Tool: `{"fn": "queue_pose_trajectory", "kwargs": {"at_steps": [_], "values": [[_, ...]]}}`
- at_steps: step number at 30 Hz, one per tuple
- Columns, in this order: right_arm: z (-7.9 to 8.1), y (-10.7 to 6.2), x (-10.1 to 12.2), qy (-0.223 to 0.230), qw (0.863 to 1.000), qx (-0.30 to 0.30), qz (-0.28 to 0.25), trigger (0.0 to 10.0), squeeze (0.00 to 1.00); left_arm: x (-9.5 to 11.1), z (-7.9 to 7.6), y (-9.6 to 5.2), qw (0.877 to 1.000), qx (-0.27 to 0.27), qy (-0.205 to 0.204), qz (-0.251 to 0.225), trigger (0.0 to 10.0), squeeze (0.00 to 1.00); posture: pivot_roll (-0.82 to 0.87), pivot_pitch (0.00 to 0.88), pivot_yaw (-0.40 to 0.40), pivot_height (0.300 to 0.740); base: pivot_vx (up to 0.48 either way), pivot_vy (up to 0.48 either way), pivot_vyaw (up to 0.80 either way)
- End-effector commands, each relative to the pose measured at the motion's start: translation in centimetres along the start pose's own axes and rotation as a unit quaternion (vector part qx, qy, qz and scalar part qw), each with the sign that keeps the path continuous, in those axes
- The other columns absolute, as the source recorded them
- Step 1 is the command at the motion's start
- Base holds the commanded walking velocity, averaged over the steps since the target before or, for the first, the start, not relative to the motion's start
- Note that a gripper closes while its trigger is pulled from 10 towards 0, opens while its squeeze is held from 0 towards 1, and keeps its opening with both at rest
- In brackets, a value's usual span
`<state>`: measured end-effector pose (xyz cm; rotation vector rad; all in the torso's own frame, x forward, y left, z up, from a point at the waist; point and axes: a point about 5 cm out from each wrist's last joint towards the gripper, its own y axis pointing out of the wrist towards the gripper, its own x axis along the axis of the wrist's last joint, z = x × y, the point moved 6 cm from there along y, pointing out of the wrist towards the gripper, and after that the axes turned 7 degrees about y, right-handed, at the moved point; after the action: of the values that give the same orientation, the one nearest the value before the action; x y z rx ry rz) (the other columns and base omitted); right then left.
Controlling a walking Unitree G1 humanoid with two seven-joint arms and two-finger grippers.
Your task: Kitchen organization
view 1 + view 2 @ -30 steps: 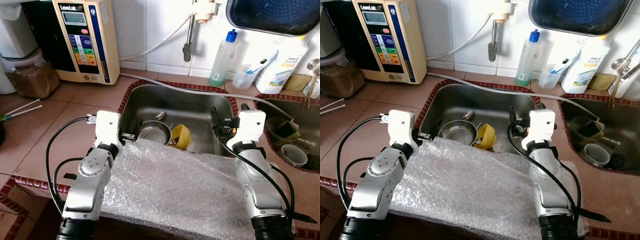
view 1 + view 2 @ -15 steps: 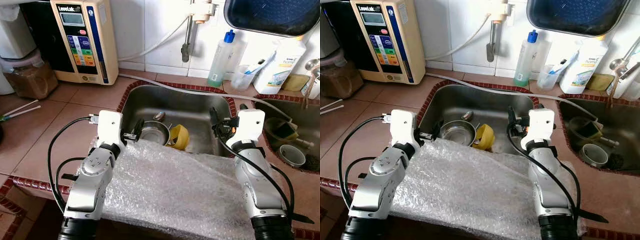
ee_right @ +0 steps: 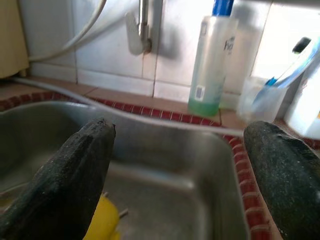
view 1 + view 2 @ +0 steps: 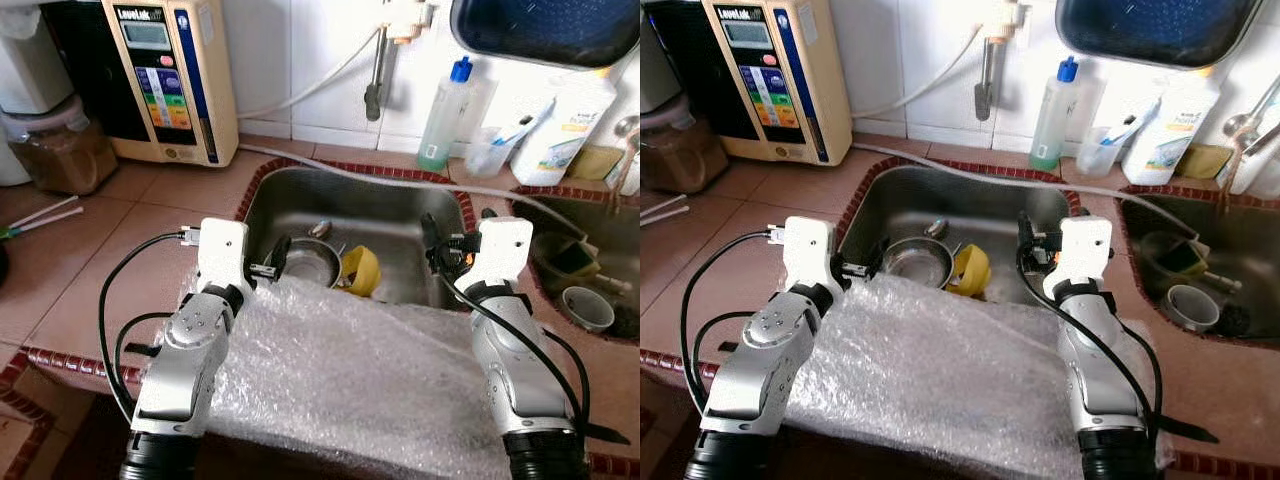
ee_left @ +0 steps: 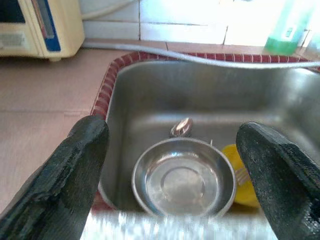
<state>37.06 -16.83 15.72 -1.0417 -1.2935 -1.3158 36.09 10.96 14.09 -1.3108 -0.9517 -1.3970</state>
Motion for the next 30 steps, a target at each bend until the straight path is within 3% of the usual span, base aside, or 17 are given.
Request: {"fn": "queue_pose_trajectory", "kwargs": {"at_steps": [1, 30], "values": [[-0.15, 0.17, 0.79, 0.004, 1.0, -0.005, -0.01, 10.0, 0.0, 0.09, -0.23, 0.1, 1.0, -0.006, 0.001, 0.003, 10.0, 0.0, 0.04, 0.0, 0.017, 0.74, -0.285, 0.0, 0.0], [-0.61, 0.48, 1.1, -0.003, 1.0, -0.013, -0.014, 10.0, 0.0, 0.17, -0.37, 0.52, 1.0, -0.008, -0.001, 0.004, 10.0, 0.0, 0.04, 0.0, 0.016, 0.74, -0.284, 0.0, 0.0]]}}
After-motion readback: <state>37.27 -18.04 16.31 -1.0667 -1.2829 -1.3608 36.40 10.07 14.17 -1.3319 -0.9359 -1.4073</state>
